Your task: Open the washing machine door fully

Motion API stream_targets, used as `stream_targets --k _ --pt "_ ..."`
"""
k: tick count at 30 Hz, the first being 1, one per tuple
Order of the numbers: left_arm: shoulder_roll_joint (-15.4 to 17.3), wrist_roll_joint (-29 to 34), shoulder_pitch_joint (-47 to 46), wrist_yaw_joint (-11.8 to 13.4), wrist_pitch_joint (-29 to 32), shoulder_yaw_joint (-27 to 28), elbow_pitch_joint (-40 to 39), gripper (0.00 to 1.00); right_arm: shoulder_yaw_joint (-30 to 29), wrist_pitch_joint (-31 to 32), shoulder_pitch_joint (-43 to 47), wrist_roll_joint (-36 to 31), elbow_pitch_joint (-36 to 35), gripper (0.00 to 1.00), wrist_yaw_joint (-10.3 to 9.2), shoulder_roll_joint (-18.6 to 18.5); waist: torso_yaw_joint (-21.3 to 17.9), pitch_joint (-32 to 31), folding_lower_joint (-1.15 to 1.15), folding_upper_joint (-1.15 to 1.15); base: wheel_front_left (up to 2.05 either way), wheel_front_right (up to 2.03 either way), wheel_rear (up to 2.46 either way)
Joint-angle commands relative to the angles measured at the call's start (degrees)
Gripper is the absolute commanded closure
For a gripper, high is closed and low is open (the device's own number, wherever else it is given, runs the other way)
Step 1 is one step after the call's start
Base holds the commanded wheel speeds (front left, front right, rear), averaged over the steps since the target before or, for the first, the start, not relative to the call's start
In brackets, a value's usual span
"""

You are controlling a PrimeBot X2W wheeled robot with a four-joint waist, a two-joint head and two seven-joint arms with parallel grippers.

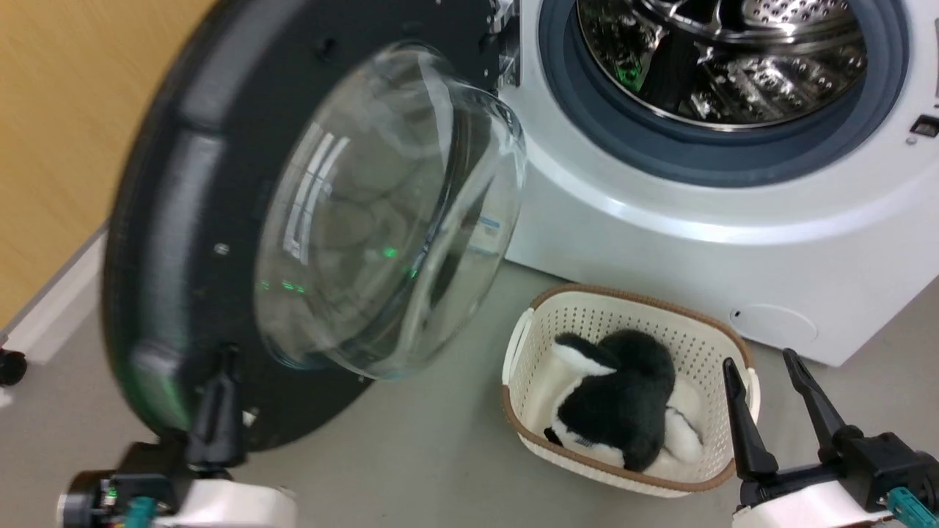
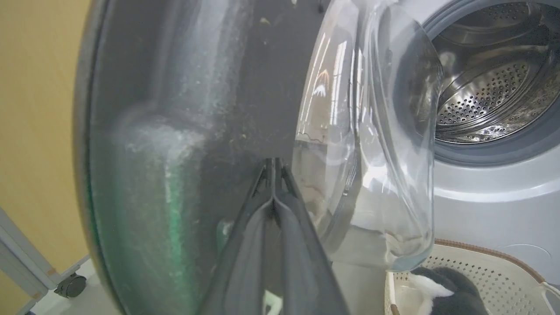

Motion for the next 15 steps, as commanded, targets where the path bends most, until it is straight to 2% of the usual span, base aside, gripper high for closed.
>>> stream_targets --k 1,5,15 --pt "0.09 -0.77 -1.37 0.39 -0.15 1.45 0.68 1.0 -0.07 -0.26 -1.01 -0.56 -0.31 0.0 0.03 0.18 -0.15 0.79 0.0 0.0 0.0 0.0 0.0" --pt "-0.33 -1.57 -3.45 0.95 -0.15 5.92 2.78 1.0 0.03 -0.26 -2.03 -1.25 -0.38 0.0 0.03 0.18 -0.67 2.57 0.0 0.0 0.0 0.0 0.0" --pt "-0.18 -1.47 -9.46 0.34 -0.15 14.02 7.3 1.0 -0.1 -0.26 -4.11 -2.01 -0.4 0.0 0.03 -0.65 -1.39 5.94 0.0 0.0 0.0 0.0 0.0"
